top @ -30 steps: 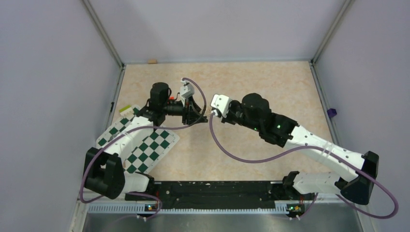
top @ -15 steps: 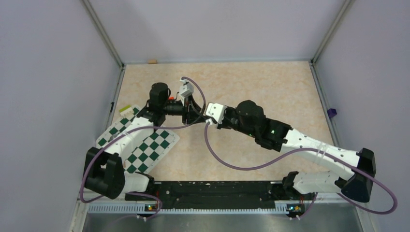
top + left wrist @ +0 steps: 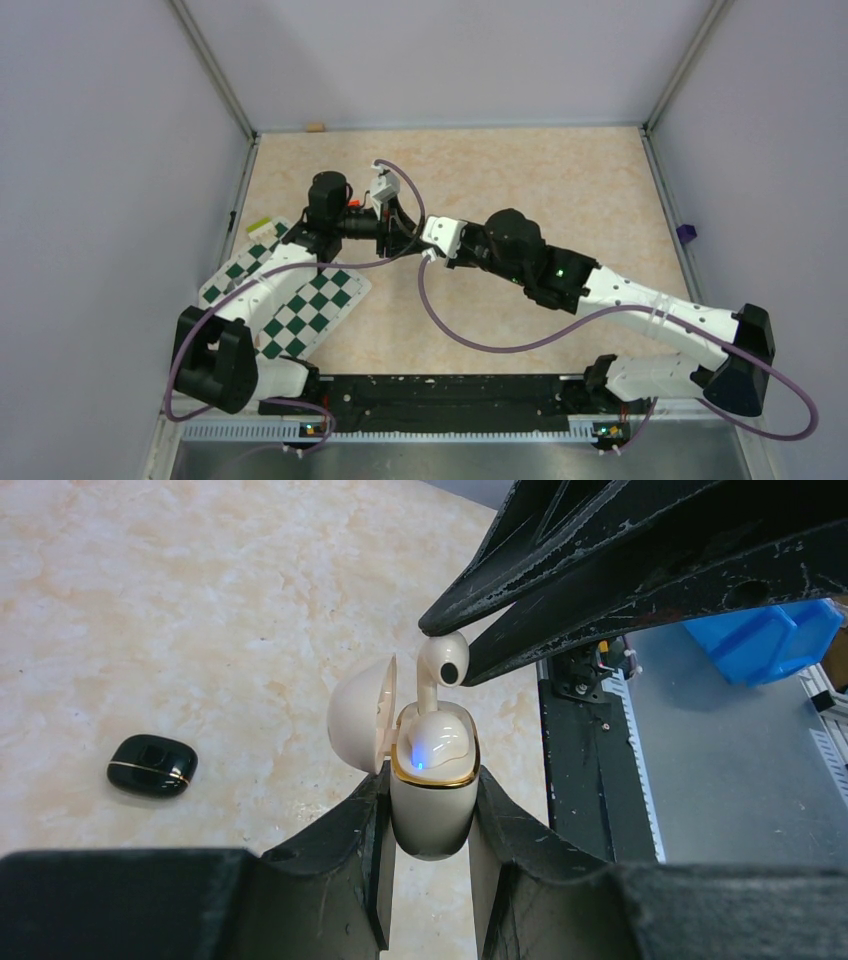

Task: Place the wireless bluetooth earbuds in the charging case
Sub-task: Place the earbud in the charging case.

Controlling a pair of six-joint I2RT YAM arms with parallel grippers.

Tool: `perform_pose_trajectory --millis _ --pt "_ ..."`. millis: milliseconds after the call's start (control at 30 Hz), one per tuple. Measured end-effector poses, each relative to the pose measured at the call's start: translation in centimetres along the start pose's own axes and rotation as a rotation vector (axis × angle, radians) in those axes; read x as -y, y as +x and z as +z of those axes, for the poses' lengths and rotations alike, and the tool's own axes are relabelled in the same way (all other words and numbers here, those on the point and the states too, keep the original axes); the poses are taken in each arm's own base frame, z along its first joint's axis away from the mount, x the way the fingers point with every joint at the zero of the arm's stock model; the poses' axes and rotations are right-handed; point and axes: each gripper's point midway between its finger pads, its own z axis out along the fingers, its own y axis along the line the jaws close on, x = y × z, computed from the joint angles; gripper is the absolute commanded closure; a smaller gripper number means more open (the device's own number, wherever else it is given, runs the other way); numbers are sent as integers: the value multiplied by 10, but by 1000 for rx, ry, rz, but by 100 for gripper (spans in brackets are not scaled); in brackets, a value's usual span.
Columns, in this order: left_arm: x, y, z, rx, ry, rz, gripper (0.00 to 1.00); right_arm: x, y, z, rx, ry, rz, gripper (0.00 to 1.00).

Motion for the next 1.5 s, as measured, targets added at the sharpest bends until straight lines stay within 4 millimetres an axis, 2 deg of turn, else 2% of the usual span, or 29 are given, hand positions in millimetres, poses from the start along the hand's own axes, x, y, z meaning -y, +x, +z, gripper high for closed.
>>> perform_pose_trajectory --millis 333,700,1500 --pt "0 0 0 1 -2 2 100 -2 -1 1 5 -9 -9 90" --pt "2 6 -1 -9 6 -24 100 -14 1 7 10 -64 -16 89" --pt "8 6 -3 -11 27 -26 100 -15 1 2 7 -75 3 59"
